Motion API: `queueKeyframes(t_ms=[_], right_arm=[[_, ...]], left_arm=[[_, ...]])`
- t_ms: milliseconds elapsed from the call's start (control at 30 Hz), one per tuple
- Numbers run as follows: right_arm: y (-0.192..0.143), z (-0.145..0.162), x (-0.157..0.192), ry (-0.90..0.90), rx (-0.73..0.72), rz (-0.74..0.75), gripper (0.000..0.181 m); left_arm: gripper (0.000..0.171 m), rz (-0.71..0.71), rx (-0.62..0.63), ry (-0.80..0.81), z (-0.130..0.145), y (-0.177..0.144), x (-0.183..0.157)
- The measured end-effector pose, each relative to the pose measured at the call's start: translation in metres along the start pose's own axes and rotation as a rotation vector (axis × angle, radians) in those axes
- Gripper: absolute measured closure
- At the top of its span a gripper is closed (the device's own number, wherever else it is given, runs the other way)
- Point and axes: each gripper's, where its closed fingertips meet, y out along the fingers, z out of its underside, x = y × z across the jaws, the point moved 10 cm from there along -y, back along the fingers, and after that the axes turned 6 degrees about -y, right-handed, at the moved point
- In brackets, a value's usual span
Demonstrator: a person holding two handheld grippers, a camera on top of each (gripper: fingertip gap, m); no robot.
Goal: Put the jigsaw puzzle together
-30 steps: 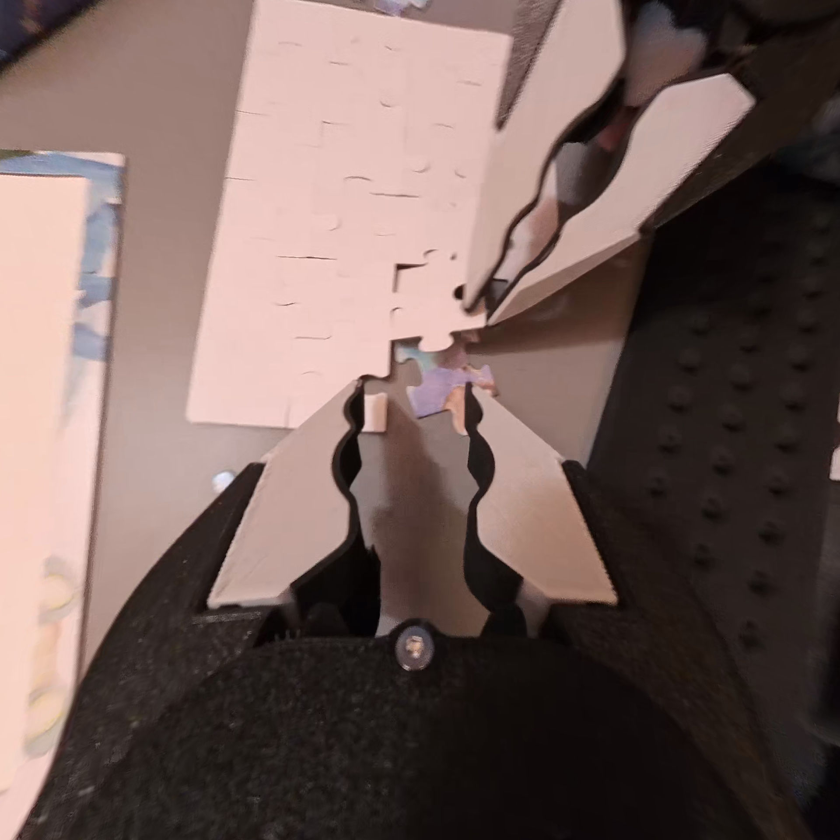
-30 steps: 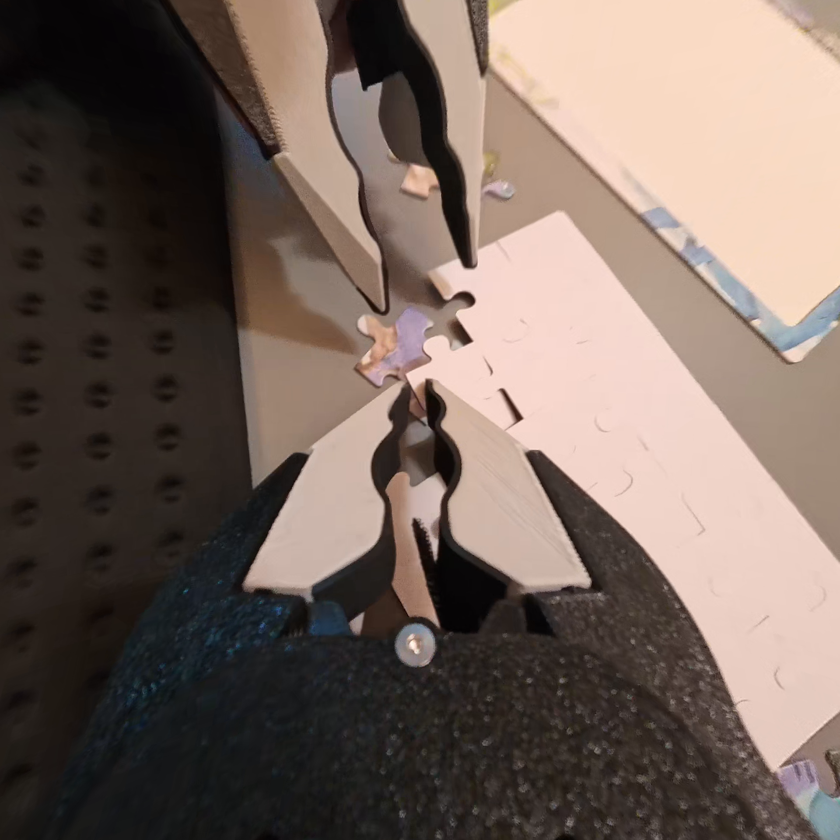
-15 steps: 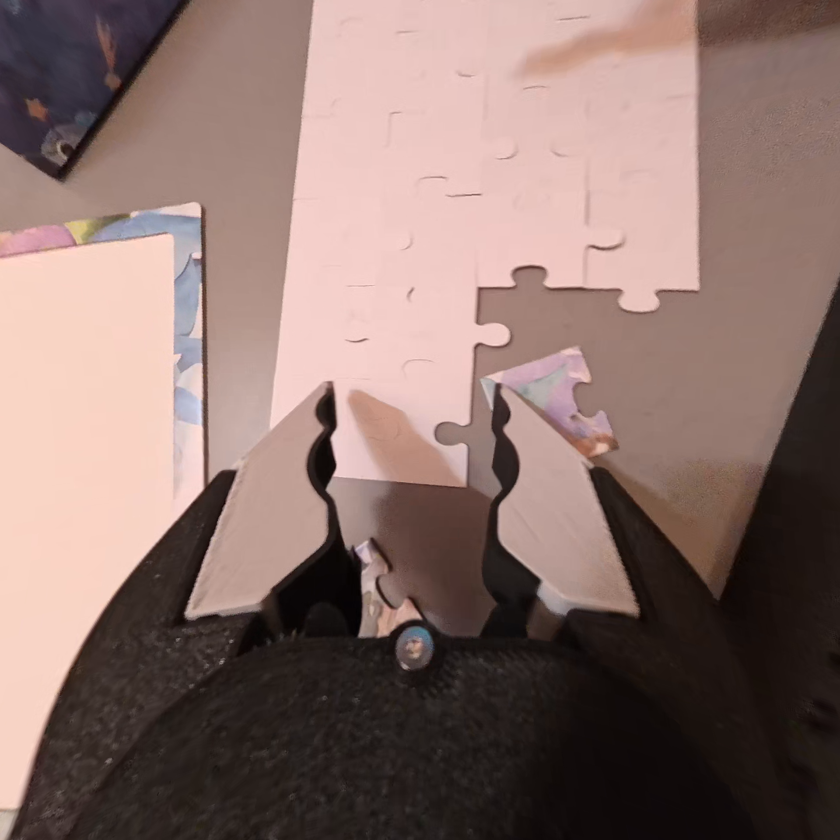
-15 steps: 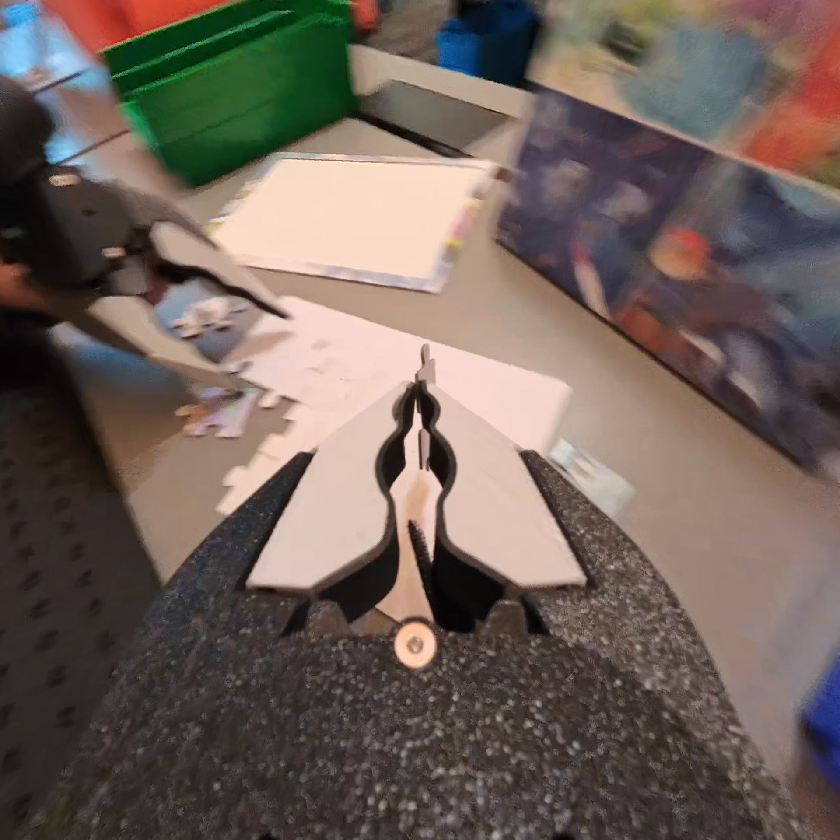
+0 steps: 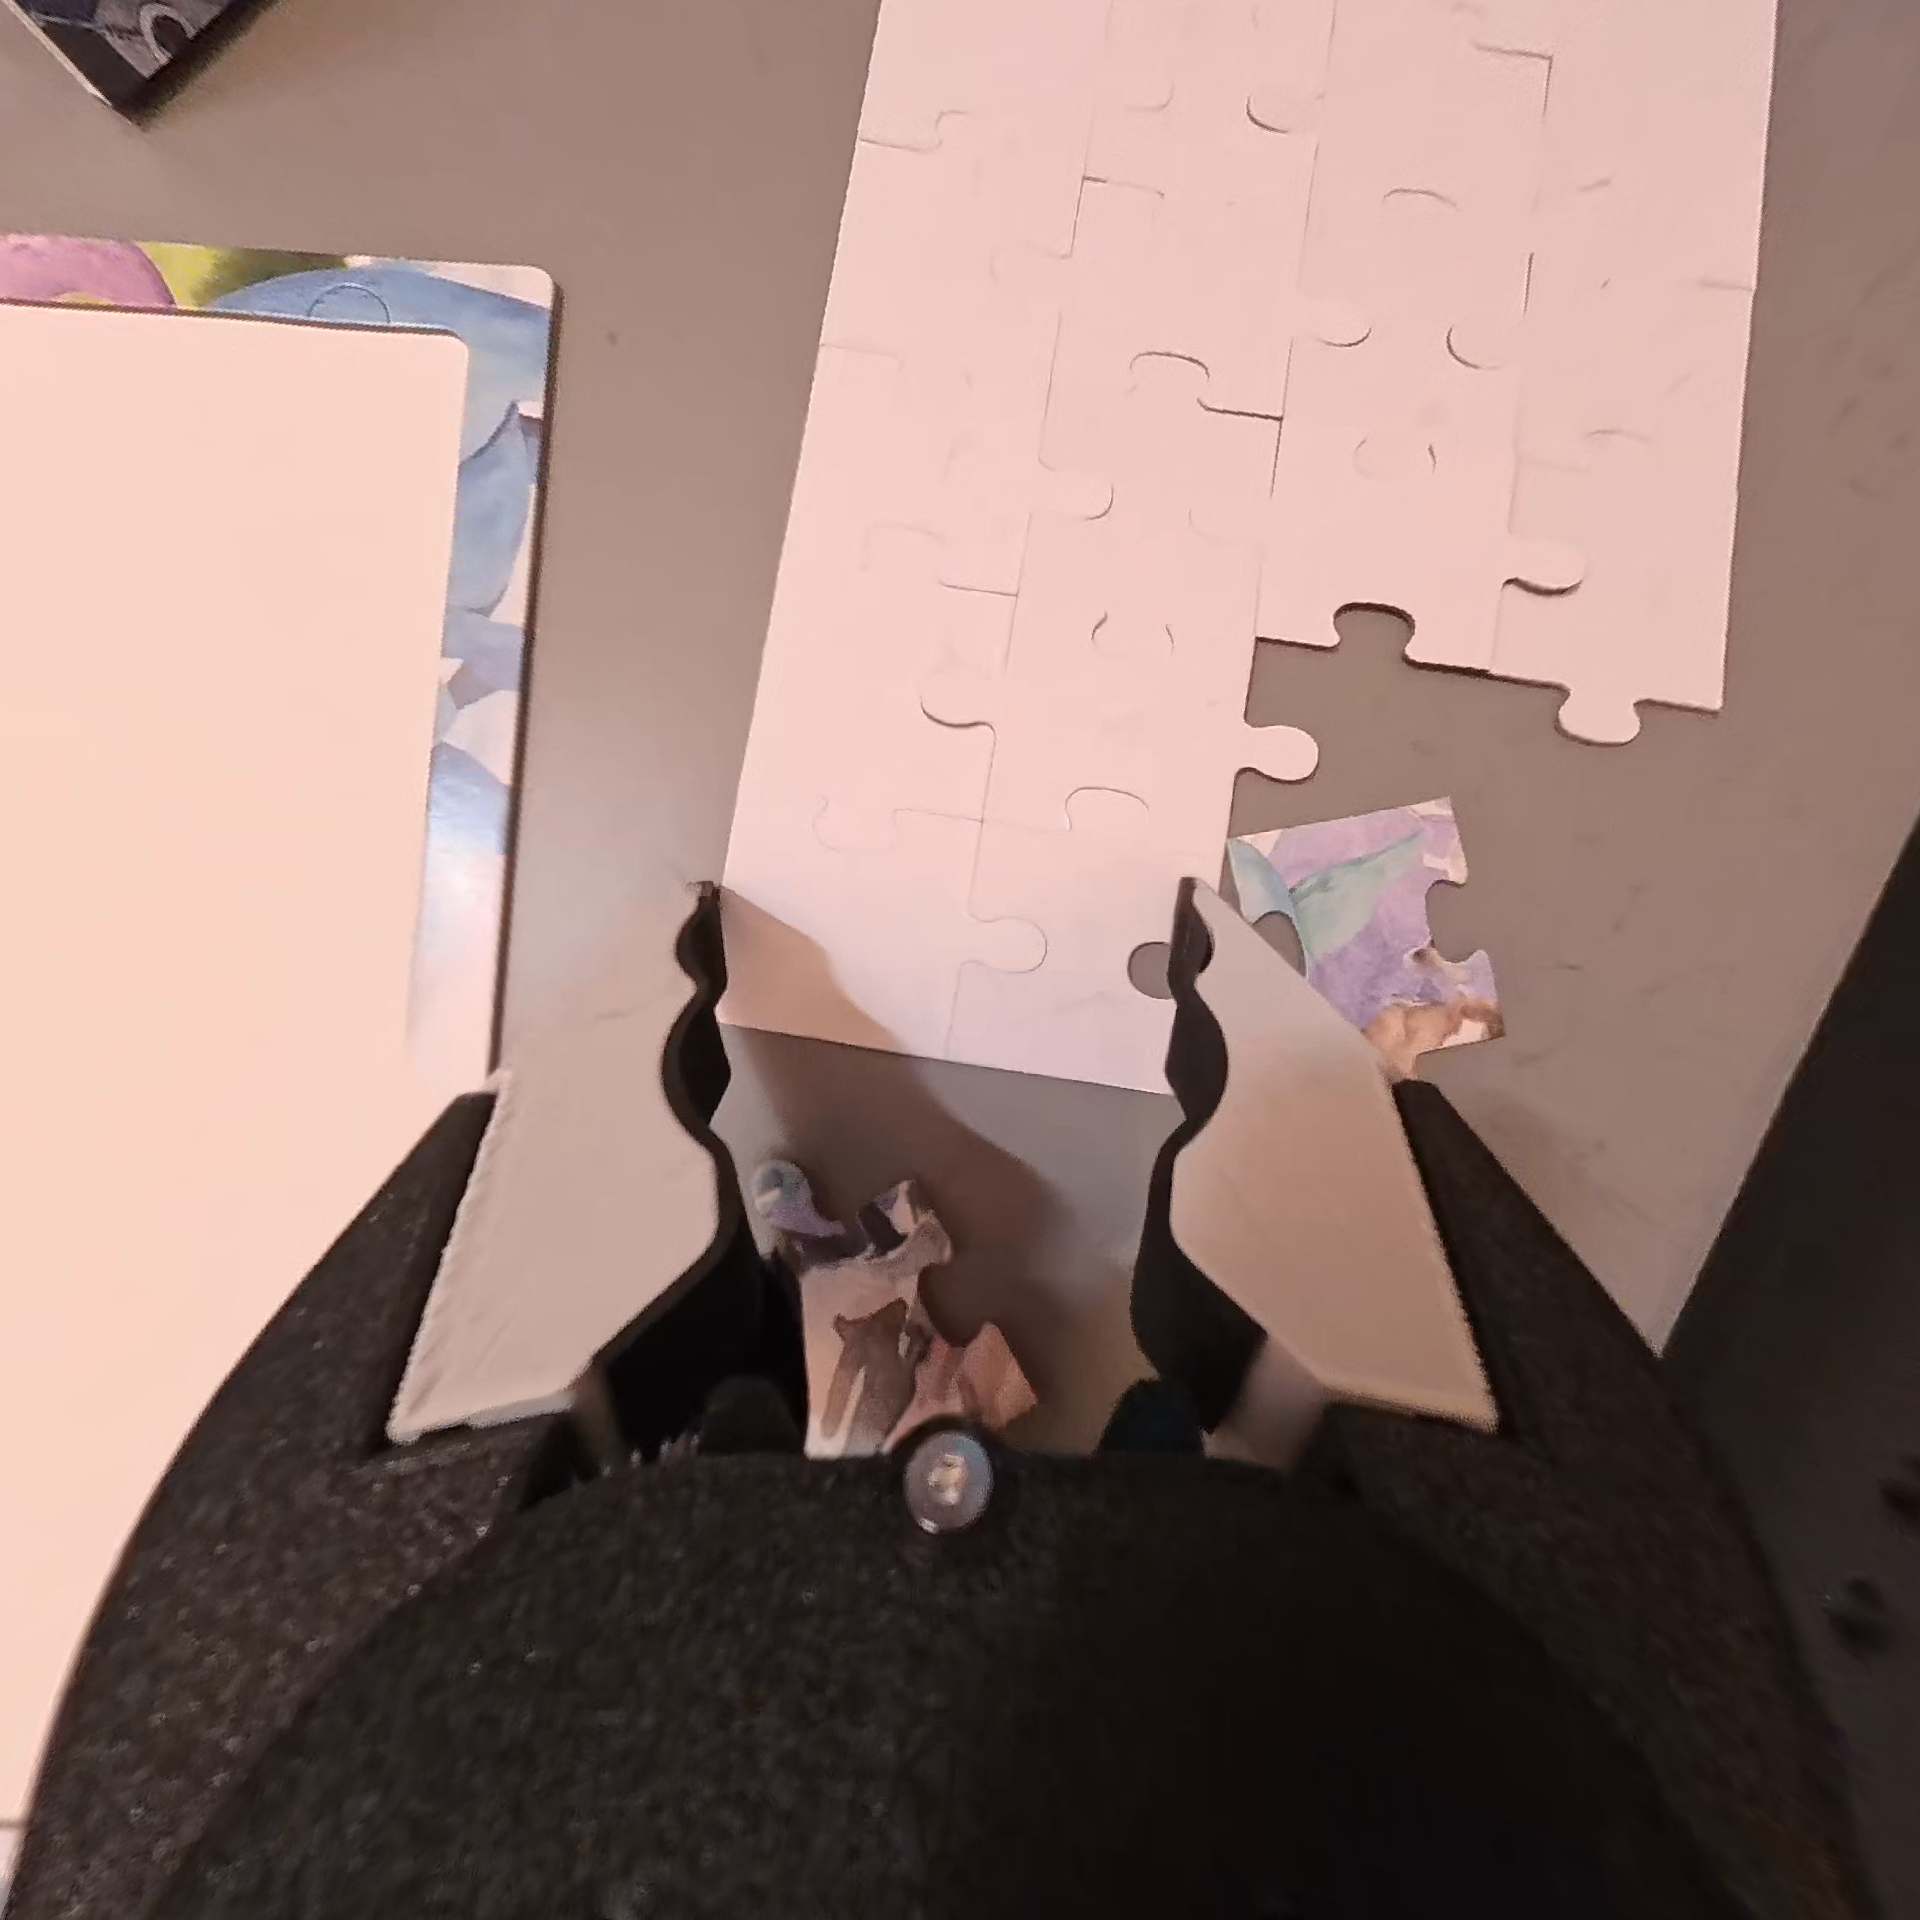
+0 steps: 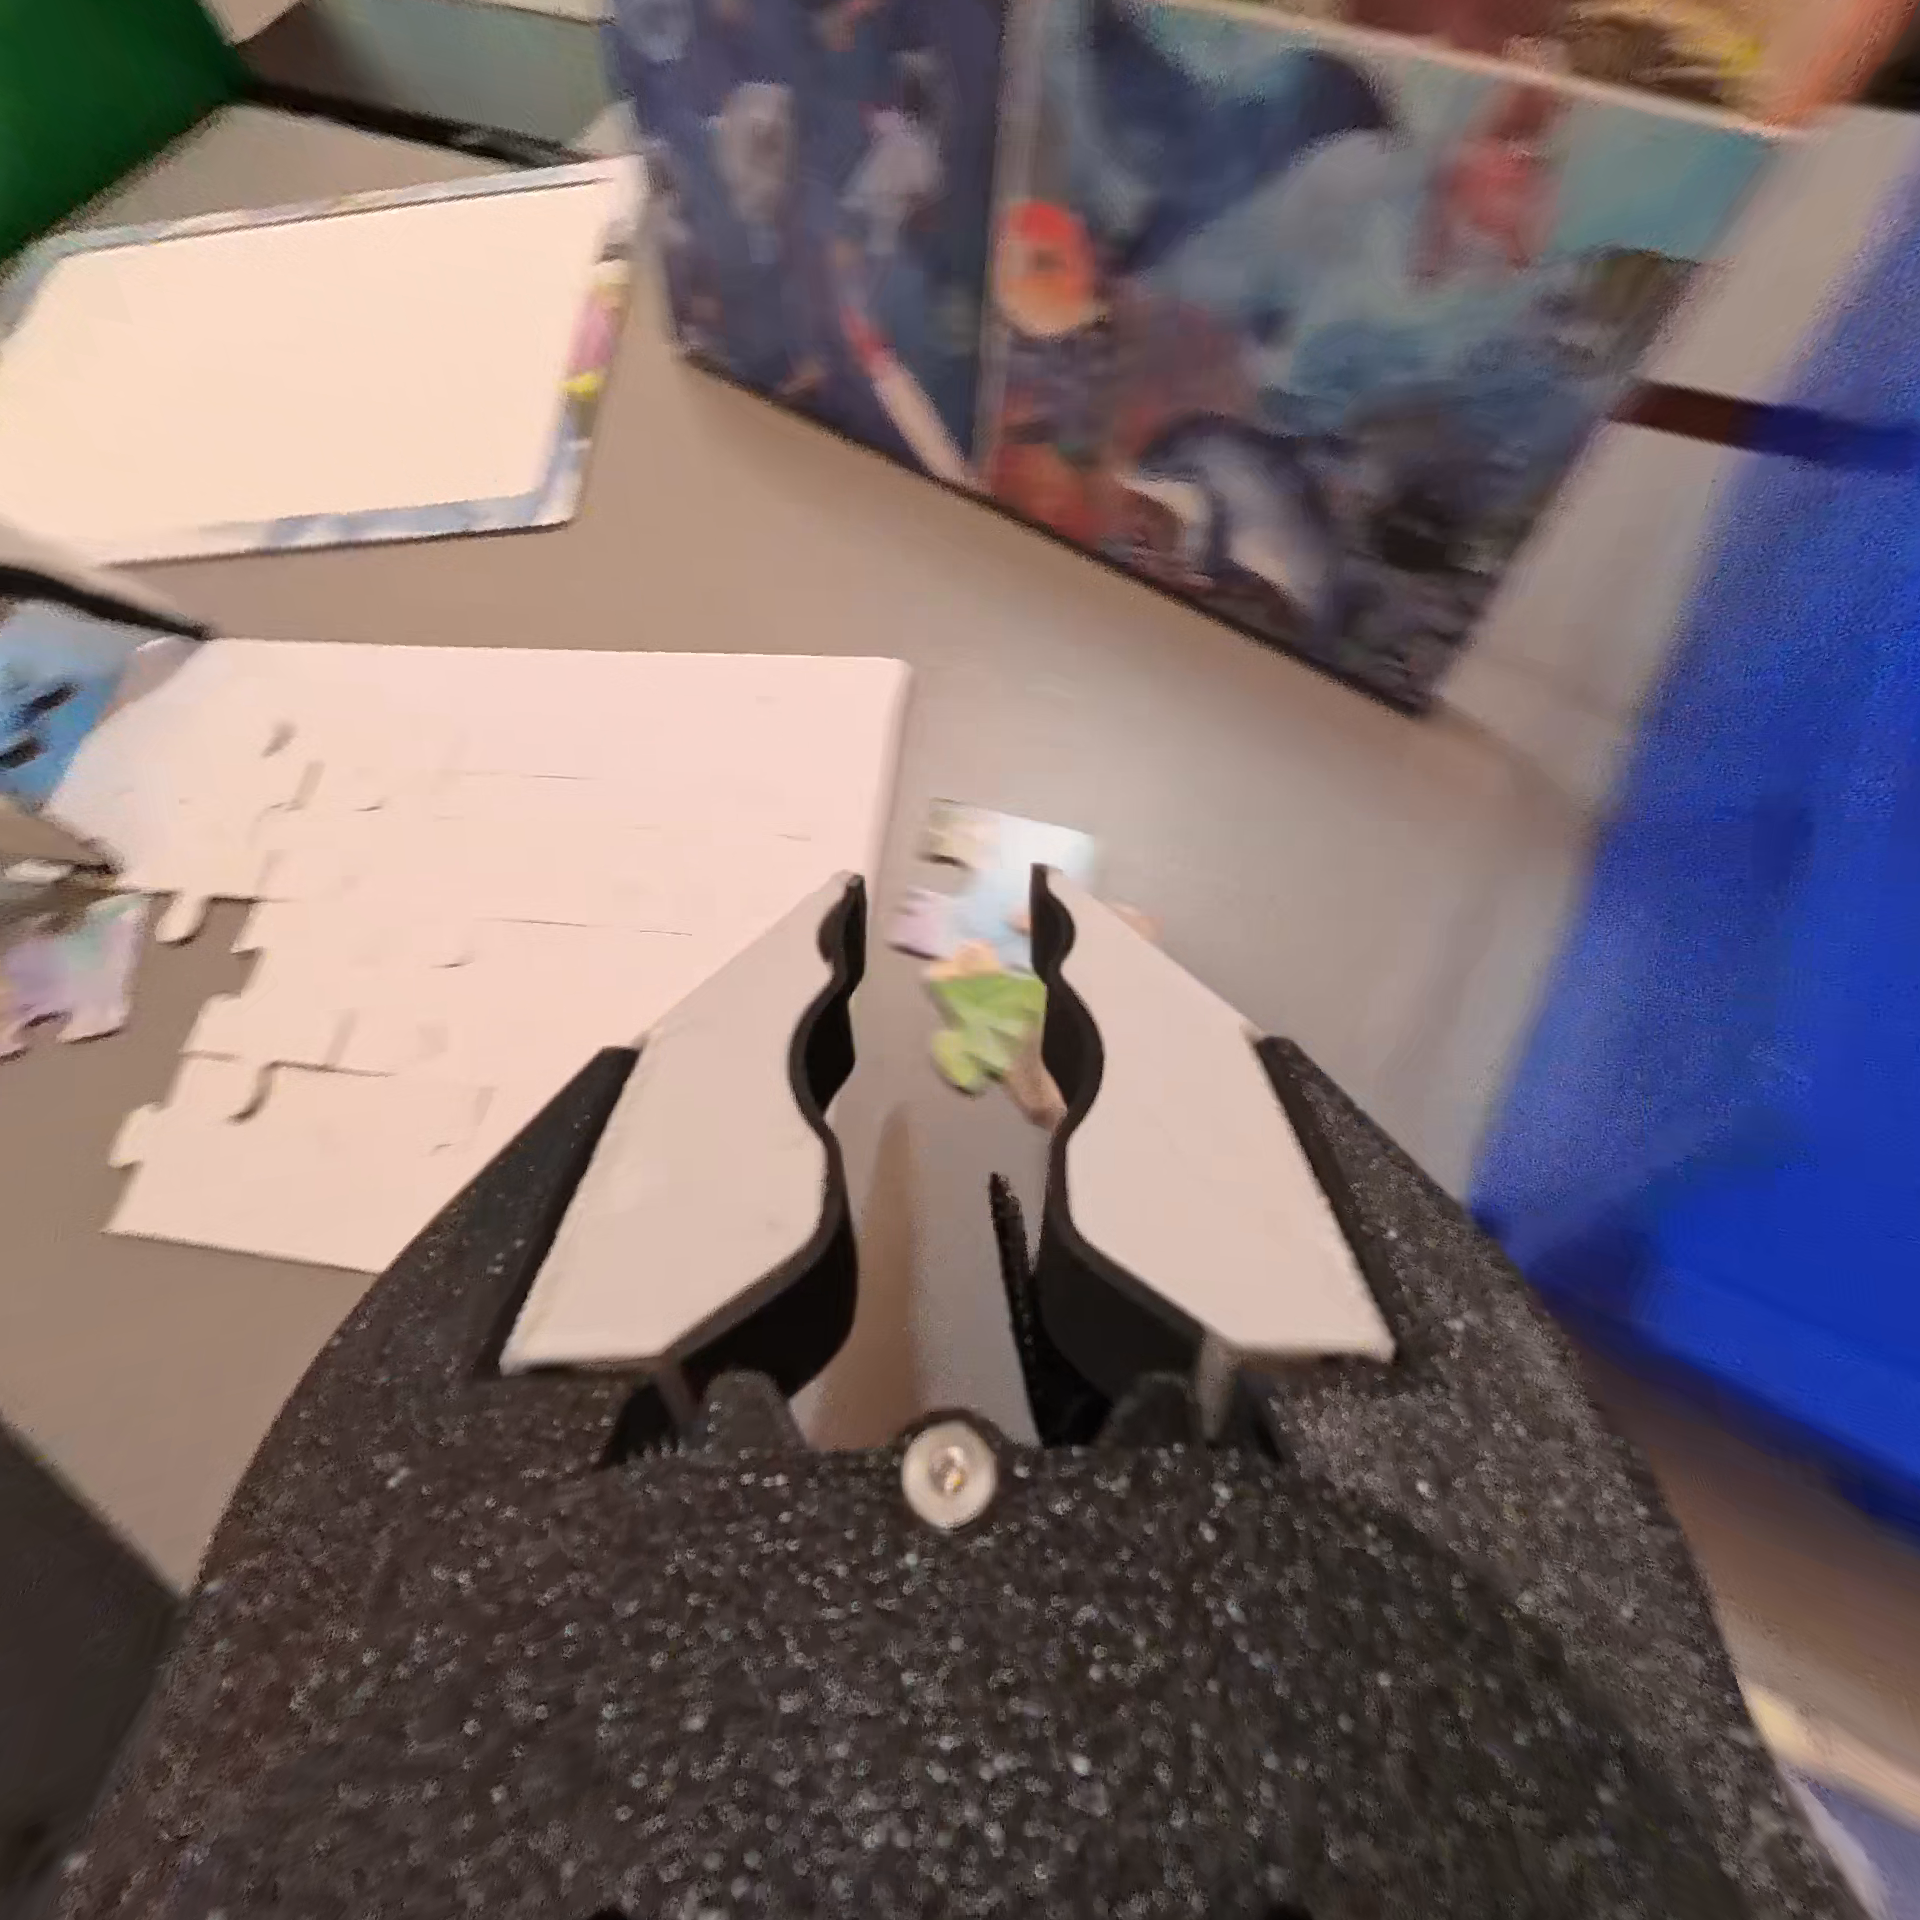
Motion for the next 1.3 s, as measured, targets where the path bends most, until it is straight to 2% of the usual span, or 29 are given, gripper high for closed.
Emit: queueKeyframes(t_ms=[33,133,233,267,300,333,400,467,567,633,667,733,767,833,900,1000,1167,1300], right_arm=[[0.009,-0.004,0.012,-0.031,0.010,-0.072,0.146],[0.046,-0.013,0.039,-0.061,0.085,-0.297,0.120],[0.078,-0.021,0.037,-0.021,0.129,-0.416,0.103],[0.080,-0.027,0.042,-0.013,0.136,-0.517,0.108],[0.079,-0.034,0.050,-0.039,0.100,-0.582,0.119],[0.077,-0.039,0.063,-0.111,0.059,-0.617,0.122],[0.081,-0.042,0.098,-0.304,0.096,-0.643,0.126],[0.093,-0.037,0.130,-0.455,0.193,-0.659,0.119],[0.104,-0.034,0.161,-0.492,0.245,-0.809,0.122],[0.109,-0.031,0.172,-0.551,0.278,-0.811,0.127],[0.109,-0.030,0.176,-0.566,0.255,-0.802,0.130],[0.110,-0.029,0.184,-0.542,0.254,-0.857,0.128],[0.110,-0.028,0.188,-0.517,0.253,-0.887,0.125],[0.112,-0.029,0.194,-0.491,0.264,-0.936,0.130],[0.112,-0.034,0.188,-0.462,0.243,-0.882,0.131],[0.109,-0.034,0.172,-0.425,0.289,-0.753,0.135],[0.107,-0.026,0.186,-0.392,0.314,-0.807,0.131],[0.103,-0.026,0.195,-0.338,0.301,-0.778,0.127]], left_arm=[[0.088,-0.006,0.001,0.011,0.001,-0.002,-0.002],[0.108,-0.084,-0.027,0.101,0.003,-0.009,-0.008],[0.110,-0.139,-0.035,0.151,0.007,-0.014,-0.015],[0.111,-0.140,-0.039,0.152,0.007,-0.015,-0.016],[0.121,-0.145,-0.051,0.157,0.008,-0.015,-0.017],[0.132,-0.145,-0.067,0.167,0.009,-0.016,-0.018],[0.131,-0.140,-0.079,0.171,0.010,-0.014,-0.020],[0.131,-0.153,-0.065,0.177,0.011,-0.012,-0.020],[0.124,-0.069,-0.092,0.137,0.009,-0.018,-0.022],[0.108,0.045,-0.095,0.078,0.013,-0.024,-0.026],[0.099,0.072,-0.052,0.052,0.018,-0.024,-0.026],[0.084,0.024,0.013,0.048,0.031,-0.022,-0.024],[0.084,0.025,-0.018,0.043,0.034,-0.024,-0.026],[0.096,0.032,-0.050,0.026,0.039,-0.024,-0.029],[0.096,0.019,-0.060,0.012,0.042,-0.025,-0.030],[0.096,0.007,-0.079,-0.015,0.045,-0.026,-0.032],[0.096,-0.009,-0.118,-0.033,0.049,-0.025,-0.036],[0.096,-0.019,-0.129,-0.041,0.050,-0.026,-0.037]])
